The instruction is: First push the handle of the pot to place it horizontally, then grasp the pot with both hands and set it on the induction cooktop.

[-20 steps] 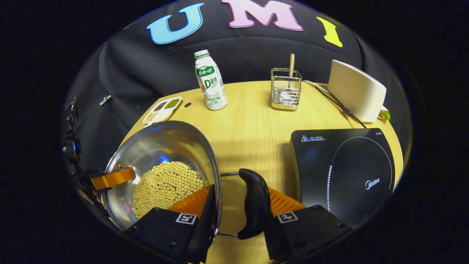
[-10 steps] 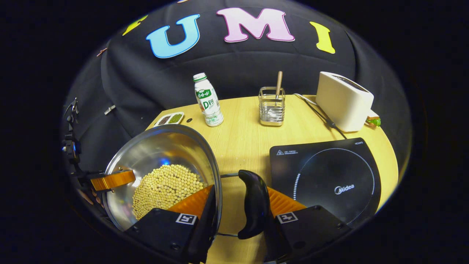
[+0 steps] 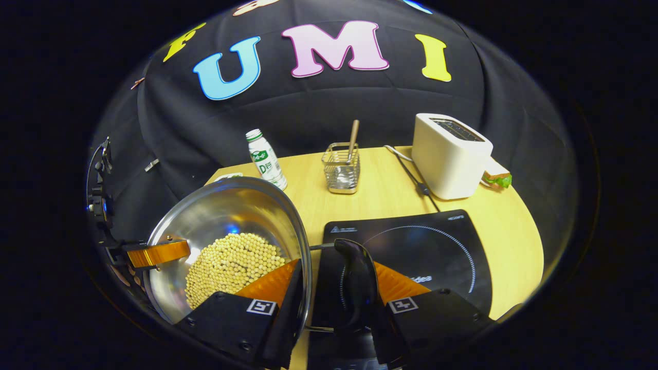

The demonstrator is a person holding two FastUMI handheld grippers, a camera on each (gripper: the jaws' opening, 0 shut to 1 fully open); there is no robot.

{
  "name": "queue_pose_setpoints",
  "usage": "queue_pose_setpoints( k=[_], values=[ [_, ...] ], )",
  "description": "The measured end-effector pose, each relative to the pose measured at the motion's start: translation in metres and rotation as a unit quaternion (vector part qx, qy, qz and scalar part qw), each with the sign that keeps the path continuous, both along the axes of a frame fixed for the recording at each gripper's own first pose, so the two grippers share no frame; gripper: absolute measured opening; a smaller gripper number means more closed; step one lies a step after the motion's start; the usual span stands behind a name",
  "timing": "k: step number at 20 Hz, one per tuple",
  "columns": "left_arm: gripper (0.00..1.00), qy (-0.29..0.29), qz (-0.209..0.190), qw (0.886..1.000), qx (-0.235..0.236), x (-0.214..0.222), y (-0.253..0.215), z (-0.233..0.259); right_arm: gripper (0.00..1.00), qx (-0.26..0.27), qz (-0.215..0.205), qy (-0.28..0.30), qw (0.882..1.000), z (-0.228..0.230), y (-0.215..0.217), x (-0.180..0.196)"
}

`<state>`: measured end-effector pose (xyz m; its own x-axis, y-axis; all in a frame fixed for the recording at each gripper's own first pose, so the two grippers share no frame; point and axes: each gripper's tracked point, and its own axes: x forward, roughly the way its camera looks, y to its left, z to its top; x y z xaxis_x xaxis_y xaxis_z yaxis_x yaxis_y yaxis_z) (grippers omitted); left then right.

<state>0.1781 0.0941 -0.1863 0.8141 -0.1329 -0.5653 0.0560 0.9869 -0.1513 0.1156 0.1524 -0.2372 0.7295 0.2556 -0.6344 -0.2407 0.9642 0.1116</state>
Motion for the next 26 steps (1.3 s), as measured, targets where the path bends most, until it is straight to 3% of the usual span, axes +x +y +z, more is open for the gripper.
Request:
queue_pose_setpoints(
  k=[2, 4, 5, 7, 10, 14, 15, 16, 19, 21, 26],
  values=[
    [0.64, 0.000, -0.003, 1.000, -0.003, 0.006, -0.022, 0.003, 0.60, -0.002, -0.004, -0.003, 1.000, 0.006, -0.022, 0.008],
    [0.64, 0.000, -0.007, 1.000, -0.004, 0.012, -0.045, 0.004, 0.64, -0.003, -0.008, -0.006, 1.000, 0.010, -0.043, 0.015],
    [0.64, 0.000, -0.011, 1.000, -0.003, 0.015, -0.056, 0.004, 0.60, -0.003, -0.011, -0.006, 1.000, 0.011, -0.052, 0.018],
    [0.64, 0.001, -0.015, 1.000, -0.001, 0.022, -0.076, 0.004, 0.64, -0.002, -0.015, -0.005, 1.000, 0.011, -0.072, 0.025],
    [0.64, 0.000, -0.019, 1.000, 0.000, 0.029, -0.105, 0.005, 0.60, -0.002, -0.020, -0.005, 1.000, 0.014, -0.101, 0.035],
    [0.64, 0.002, -0.024, 1.000, -0.002, 0.037, -0.139, 0.002, 0.64, -0.004, -0.026, -0.005, 1.000, 0.013, -0.136, 0.045],
    [0.64, 0.002, -0.025, 1.000, -0.003, 0.039, -0.146, 0.001, 0.60, -0.005, -0.027, -0.004, 1.000, 0.013, -0.143, 0.047],
    [0.64, 0.003, -0.025, 1.000, -0.003, 0.041, -0.153, -0.001, 0.64, -0.005, -0.028, -0.004, 1.000, 0.013, -0.150, 0.050],
    [0.64, 0.003, -0.026, 1.000, -0.005, 0.044, -0.174, -0.007, 0.60, -0.007, -0.031, -0.001, 1.000, 0.007, -0.171, 0.055],
    [0.64, 0.001, -0.025, 1.000, -0.009, 0.046, -0.184, -0.011, 0.64, -0.008, -0.032, 0.000, 0.999, 0.004, -0.182, 0.057],
    [0.64, 0.006, -0.026, 1.000, -0.011, 0.047, -0.203, -0.024, 0.64, -0.011, -0.032, 0.006, 0.999, -0.006, -0.202, 0.060]
  ],
)
